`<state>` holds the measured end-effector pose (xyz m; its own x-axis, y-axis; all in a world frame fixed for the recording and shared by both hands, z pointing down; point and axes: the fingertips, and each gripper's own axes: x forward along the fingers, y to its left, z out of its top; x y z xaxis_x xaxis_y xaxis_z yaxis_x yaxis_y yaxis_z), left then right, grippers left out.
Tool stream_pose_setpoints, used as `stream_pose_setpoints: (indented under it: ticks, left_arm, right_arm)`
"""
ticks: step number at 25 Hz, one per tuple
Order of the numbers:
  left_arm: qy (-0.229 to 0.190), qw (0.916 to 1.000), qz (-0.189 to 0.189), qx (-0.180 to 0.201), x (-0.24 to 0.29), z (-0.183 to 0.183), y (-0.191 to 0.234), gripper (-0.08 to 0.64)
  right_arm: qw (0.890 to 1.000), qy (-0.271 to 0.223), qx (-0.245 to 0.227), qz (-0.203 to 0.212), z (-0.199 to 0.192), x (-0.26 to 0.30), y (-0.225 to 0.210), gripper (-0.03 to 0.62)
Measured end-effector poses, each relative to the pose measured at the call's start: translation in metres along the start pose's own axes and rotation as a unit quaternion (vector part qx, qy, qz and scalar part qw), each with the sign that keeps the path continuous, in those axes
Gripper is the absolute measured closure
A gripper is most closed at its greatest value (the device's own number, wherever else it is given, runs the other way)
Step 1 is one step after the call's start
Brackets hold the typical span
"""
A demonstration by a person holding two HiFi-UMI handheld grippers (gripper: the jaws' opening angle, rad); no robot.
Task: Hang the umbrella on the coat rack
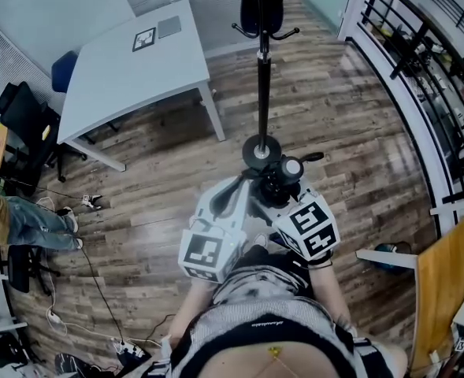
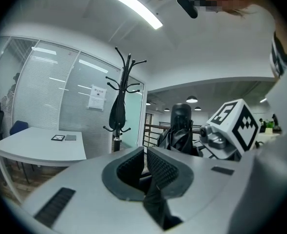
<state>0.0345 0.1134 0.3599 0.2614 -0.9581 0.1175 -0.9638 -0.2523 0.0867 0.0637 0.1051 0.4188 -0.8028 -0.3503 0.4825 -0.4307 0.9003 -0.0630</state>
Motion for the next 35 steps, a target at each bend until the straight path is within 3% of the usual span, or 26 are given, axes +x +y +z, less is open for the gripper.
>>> stream_pose_setpoints:
  ticks: [16,35]
  left_arm:
    - [0.020,0.9997,-0.015,-0.002,0.034,-0.017,-0.014,0.541]
    - [0.019,0.9991,-0.036,-0.013,0.067,-0.011,0.049,0.541]
  right_arm:
    - [1.000,0.008,0.012,-0.003,-0.018,-0.001,-0.034,0.344]
    - [0.999,0.017,0.025,-0.019,0.011,0.055,-0.050,0.344]
